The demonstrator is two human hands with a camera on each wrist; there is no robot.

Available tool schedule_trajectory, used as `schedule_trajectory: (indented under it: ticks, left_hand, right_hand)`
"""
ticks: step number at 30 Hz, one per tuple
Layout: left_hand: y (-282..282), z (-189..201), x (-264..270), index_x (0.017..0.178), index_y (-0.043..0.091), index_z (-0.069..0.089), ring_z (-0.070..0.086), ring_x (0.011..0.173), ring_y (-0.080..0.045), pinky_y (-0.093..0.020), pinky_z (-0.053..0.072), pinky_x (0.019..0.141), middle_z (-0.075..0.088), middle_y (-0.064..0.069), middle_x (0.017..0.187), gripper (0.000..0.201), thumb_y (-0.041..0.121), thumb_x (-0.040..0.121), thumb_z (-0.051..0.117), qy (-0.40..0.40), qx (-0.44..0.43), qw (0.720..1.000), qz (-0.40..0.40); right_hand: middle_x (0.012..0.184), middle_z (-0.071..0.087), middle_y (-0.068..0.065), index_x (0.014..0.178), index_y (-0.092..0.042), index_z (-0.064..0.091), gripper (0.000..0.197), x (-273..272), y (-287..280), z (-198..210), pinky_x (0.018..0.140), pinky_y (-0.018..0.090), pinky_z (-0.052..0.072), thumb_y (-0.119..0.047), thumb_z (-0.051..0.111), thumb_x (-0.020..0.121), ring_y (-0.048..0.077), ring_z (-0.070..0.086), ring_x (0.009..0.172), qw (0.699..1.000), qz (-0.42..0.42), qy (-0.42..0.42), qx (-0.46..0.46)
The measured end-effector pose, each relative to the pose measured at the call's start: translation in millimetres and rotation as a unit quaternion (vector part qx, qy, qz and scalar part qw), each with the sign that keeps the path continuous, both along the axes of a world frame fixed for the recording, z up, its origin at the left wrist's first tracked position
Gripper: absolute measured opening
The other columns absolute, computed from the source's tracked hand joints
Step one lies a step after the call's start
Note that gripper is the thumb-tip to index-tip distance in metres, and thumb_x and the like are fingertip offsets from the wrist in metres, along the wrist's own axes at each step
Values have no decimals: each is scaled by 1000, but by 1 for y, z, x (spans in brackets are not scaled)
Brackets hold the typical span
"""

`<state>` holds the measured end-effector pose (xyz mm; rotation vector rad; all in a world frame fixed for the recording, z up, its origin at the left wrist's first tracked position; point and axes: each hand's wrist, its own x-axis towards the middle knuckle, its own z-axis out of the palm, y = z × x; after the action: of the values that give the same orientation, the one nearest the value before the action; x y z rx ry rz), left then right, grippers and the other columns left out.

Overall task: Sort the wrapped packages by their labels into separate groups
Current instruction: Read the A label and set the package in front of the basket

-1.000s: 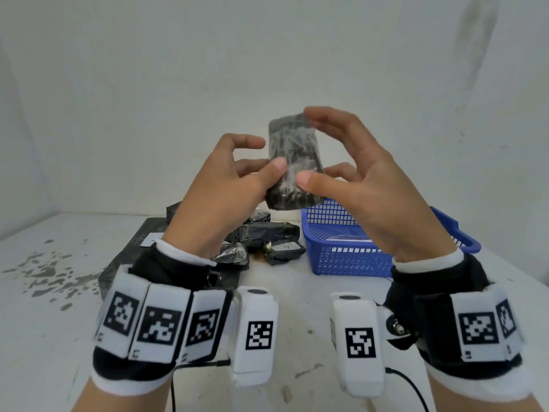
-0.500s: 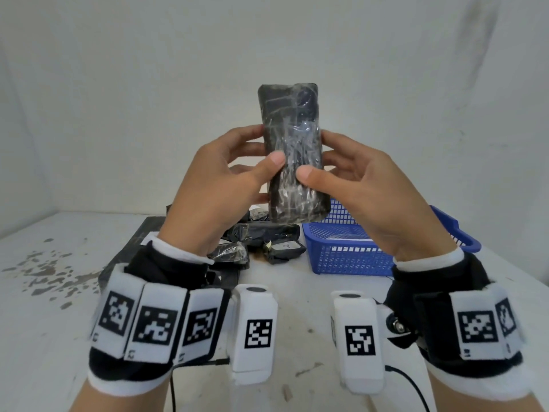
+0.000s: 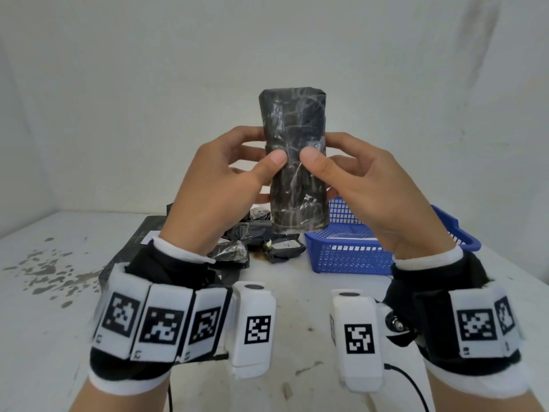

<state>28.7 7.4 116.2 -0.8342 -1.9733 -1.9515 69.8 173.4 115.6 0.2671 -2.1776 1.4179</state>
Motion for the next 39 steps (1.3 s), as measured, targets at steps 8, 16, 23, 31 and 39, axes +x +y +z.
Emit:
schedule_trajectory:
  ticks: [8,16,23,31,39]
  left_hand:
    - [1,0,2,117,25,65,70,69,-10,-35,62,69,72,2,92,26,27,92,64,2,-20,1000,3]
    - [0,0,3,116,26,64,73,73,-12,-31,61,67,73,-3,93,23,26,93,61,2,-24,1000,-6]
    - [1,-2,2,112,30,65,72,78,-16,-33,61,72,71,0,94,19,28,93,62,19,-49,999,6]
    - [4,0,5,102,23,65,73,73,-15,-36,62,71,74,-3,86,25,43,89,61,2,-38,999,11]
    - [2,2,6,98,18,65,73,76,-13,-29,60,70,75,-4,84,22,38,91,60,-16,-5,1000,-18]
  right_hand:
    - [103,76,-6,128,-36,65,40,2,-1,2,83,35,61,-48,64,89,17,73,91,1000,-11,9,21]
    - [90,74,-13,126,-35,64,39,5,-3,3,57,17,47,-38,70,88,2,57,58,999,-9,35,-7]
    - [89,76,1,126,-32,64,37,7,-3,5,52,25,52,-39,68,89,13,64,58,999,-2,23,-22]
    - [88,77,4,119,-27,69,31,12,-3,8,60,29,59,-37,70,89,18,67,57,999,8,2,-50]
    - [92,76,8,116,-28,70,28,11,-6,6,66,28,61,-34,71,89,17,70,63,999,23,3,-43]
